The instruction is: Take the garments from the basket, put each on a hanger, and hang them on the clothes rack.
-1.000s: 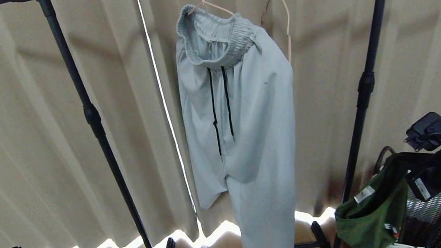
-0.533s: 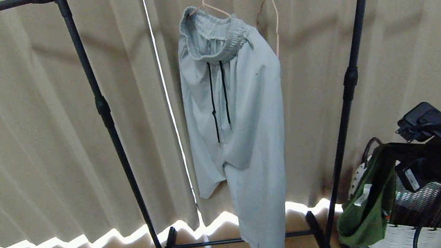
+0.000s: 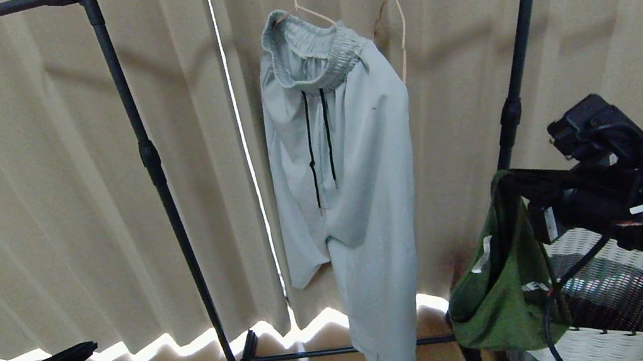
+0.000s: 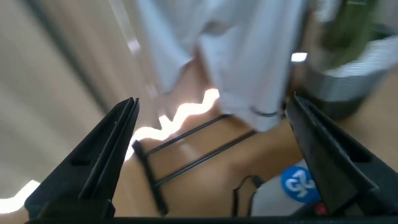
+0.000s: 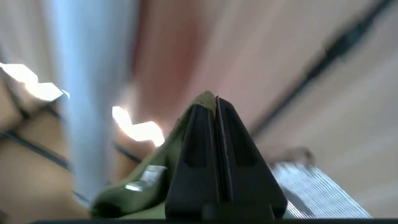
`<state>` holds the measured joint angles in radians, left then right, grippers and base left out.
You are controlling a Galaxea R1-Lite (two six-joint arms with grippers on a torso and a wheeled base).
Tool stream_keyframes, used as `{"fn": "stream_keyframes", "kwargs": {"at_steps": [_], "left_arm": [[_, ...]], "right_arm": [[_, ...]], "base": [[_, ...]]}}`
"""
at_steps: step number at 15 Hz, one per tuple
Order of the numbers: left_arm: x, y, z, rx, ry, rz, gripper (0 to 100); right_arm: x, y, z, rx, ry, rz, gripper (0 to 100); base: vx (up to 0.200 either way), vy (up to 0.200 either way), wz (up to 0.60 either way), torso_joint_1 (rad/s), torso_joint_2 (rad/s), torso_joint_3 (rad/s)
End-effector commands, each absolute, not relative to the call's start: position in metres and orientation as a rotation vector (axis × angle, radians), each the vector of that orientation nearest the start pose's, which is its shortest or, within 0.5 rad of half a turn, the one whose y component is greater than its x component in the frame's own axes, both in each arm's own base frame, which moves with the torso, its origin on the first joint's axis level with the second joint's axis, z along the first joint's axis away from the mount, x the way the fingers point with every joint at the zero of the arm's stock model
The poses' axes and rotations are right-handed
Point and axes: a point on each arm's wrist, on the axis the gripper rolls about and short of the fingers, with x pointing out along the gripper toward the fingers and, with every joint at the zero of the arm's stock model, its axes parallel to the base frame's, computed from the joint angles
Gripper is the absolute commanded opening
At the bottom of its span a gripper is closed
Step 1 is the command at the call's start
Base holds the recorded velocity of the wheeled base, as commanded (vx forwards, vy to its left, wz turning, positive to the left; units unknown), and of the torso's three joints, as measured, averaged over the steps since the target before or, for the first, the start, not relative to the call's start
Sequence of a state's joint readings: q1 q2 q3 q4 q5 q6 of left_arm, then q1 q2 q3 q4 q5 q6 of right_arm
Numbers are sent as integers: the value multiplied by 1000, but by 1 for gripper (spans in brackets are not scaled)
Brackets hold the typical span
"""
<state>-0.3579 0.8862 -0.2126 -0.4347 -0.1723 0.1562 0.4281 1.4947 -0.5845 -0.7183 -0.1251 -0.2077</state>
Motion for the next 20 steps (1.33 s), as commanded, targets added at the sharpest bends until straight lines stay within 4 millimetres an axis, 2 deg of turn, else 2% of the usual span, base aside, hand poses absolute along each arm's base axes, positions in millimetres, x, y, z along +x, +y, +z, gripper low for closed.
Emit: {"fn": "stream_keyframes", "kwargs": {"at_steps": [1, 4, 5, 7, 9, 10, 12, 13, 14, 15, 17, 20], "left_arm": [[113, -58, 171, 176, 241, -643, 100], [133, -89, 176, 116, 318, -750, 100], [136, -94, 177, 107, 325, -762, 100], [155, -119, 180, 82, 370, -803, 100], [168, -134, 178, 93, 396, -802, 100], [183, -150, 172, 107, 422, -786, 100], [192, -172, 165, 102, 424, -784, 100], [192, -197, 159, 75, 412, -792, 100], [191, -203, 156, 66, 409, -795, 100], [189, -223, 146, 50, 411, -796, 100], [188, -241, 137, 69, 410, -782, 100], [189, -255, 137, 63, 399, -803, 100]], "right_arm": [[226, 123, 206, -189, 91, 396, 0], [219, 133, 212, -135, 74, 463, 0], [218, 134, 213, -125, 72, 473, 0], [206, 135, 218, -71, 63, 501, 0], [199, 133, 222, -50, 49, 516, 0], [193, 134, 226, -44, 33, 548, 0], [188, 135, 230, -39, 16, 572, 0], [185, 138, 232, -36, 8, 606, 0], [184, 139, 232, -35, 5, 615, 0], [181, 142, 235, -29, -8, 646, 0], [178, 142, 238, -19, -17, 667, 0], [177, 142, 238, -19, -18, 679, 0]], "base": [[0, 0, 0, 0, 0, 0], [0, 0, 0, 0, 0, 0], [0, 0, 0, 0, 0, 0], [0, 0, 0, 0, 0, 0], [0, 0, 0, 0, 0, 0], [0, 0, 0, 0, 0, 0], [0, 0, 0, 0, 0, 0], [0, 0, 0, 0, 0, 0], [0, 0, 0, 0, 0, 0], [0, 0, 0, 0, 0, 0], [0, 0, 0, 0, 0, 0], [0, 0, 0, 0, 0, 0]]}}
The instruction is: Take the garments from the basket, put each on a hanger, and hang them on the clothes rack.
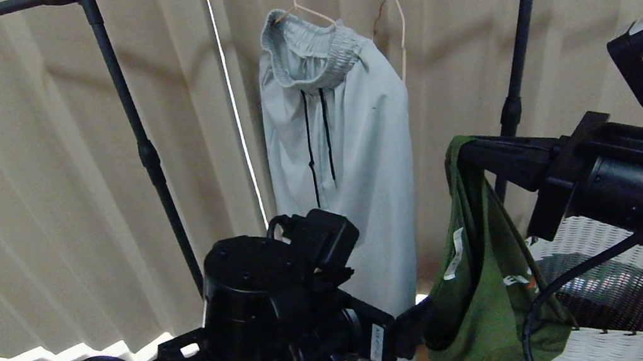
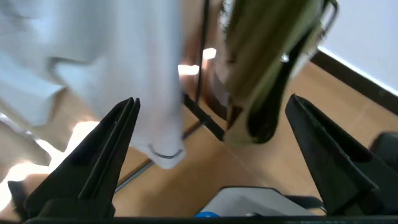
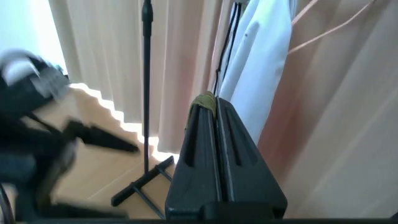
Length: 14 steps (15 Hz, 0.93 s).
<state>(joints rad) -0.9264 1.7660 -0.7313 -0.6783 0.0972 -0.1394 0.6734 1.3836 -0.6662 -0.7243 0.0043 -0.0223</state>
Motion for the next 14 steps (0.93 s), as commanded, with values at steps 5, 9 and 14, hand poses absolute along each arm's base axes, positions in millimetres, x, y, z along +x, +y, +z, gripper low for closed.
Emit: {"fn": "stream_keyframes", "kwargs": {"at_steps": [5, 9, 14], "left_arm": [[204, -272, 121, 42, 444, -782, 100], [210, -272, 114, 51, 459, -756, 100], [215, -268, 105, 70, 478, -695, 100]], "right_arm": [[174, 141, 243, 11, -33, 698, 0], [167, 136, 250, 28, -63, 736, 0], [162, 132, 255, 54, -77, 743, 0]], "base": [[0, 0, 0, 0, 0, 0], [0, 0, 0, 0, 0, 0], [0, 0, 0, 0, 0, 0]]}}
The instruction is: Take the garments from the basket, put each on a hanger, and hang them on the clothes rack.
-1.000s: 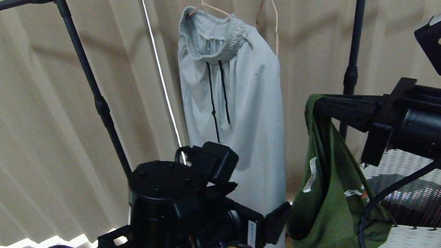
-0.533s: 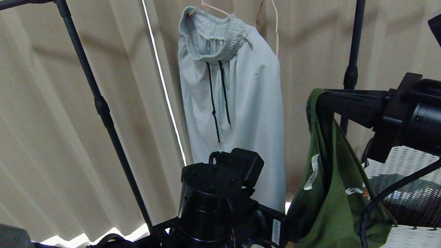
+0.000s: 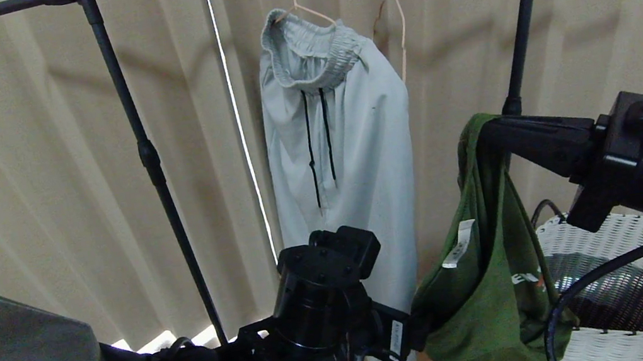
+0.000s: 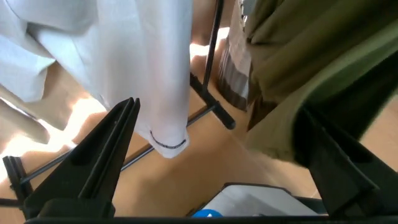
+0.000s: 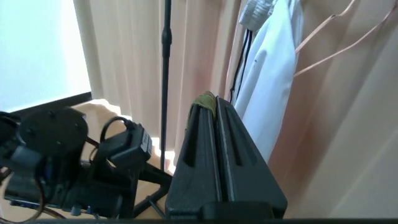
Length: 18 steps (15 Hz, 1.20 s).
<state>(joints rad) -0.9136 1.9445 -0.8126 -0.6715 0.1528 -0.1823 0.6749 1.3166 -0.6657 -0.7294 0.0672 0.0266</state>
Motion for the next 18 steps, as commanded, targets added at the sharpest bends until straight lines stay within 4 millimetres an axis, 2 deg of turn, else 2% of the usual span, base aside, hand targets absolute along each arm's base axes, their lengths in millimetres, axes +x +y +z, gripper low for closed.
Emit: {"fn": "stream_keyframes", "kwargs": {"at_steps": [1, 2, 3, 6, 7, 11, 13, 15, 17, 18], "left_arm": [[216, -267, 104, 71, 481, -687, 100], [217, -262, 102, 75, 491, -676, 100], [217, -261, 101, 79, 495, -671, 0], [212, -245, 103, 92, 464, -572, 0], [205, -231, 108, 83, 432, -551, 0], [215, -145, 175, 76, 269, -442, 0], [204, -115, 206, 50, 265, -432, 0], [195, -100, 229, 32, 239, -427, 0], [191, -97, 255, 13, 176, -426, 0], [191, -98, 258, 12, 168, -427, 0]], "right_arm": [[162, 132, 255, 54, -78, 742, 0], [163, 131, 255, 54, -78, 740, 0], [163, 131, 255, 53, -77, 739, 0], [170, 126, 249, 47, -49, 699, 0], [172, 128, 247, 44, -39, 699, 0], [181, 134, 229, 25, 27, 691, 0], [179, 132, 219, 19, 62, 692, 0], [177, 131, 218, 19, 63, 691, 0], [176, 130, 221, 25, 37, 688, 0], [176, 129, 222, 26, 28, 684, 0]], "base": [[0, 0, 0, 0, 0, 0], [0, 0, 0, 0, 0, 0], [0, 0, 0, 0, 0, 0], [0, 0, 0, 0, 0, 0], [0, 0, 0, 0, 0, 0], [0, 0, 0, 0, 0, 0], [0, 0, 0, 0, 0, 0], [0, 0, 0, 0, 0, 0], [0, 0, 0, 0, 0, 0], [0, 0, 0, 0, 0, 0]]}}
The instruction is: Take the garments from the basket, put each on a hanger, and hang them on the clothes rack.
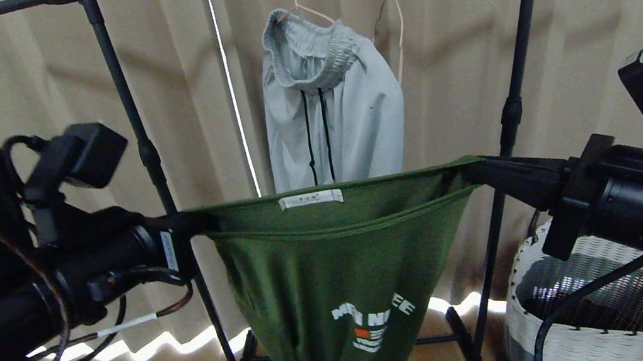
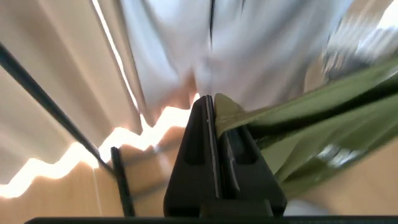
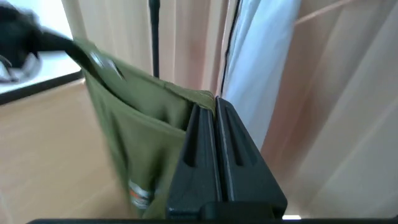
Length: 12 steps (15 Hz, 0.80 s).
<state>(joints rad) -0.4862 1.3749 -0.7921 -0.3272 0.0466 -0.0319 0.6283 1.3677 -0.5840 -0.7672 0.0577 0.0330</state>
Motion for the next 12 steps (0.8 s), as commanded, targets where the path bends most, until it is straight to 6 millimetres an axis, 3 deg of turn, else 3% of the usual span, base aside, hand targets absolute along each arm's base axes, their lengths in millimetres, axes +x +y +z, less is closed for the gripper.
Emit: {"fn": "stream_keyframes", "kwargs": {"at_steps": [1, 7, 9, 12], "left_arm": [[191, -99, 260, 12, 170, -432, 0], [174, -113, 259, 41, 219, -525, 0], [163, -112, 264, 58, 259, -550, 0], [162, -112, 281, 41, 216, -557, 0]], "right_arm": [[178, 125, 221, 24, 20, 664, 0], [174, 101, 214, 18, 7, 578, 0], [173, 101, 213, 17, 8, 578, 0], [167, 97, 213, 19, 2, 578, 0]], "base": [[0, 0, 0, 0, 0, 0], [0, 0, 0, 0, 0, 0], [0, 0, 0, 0, 0, 0], [0, 0, 0, 0, 0, 0]]}}
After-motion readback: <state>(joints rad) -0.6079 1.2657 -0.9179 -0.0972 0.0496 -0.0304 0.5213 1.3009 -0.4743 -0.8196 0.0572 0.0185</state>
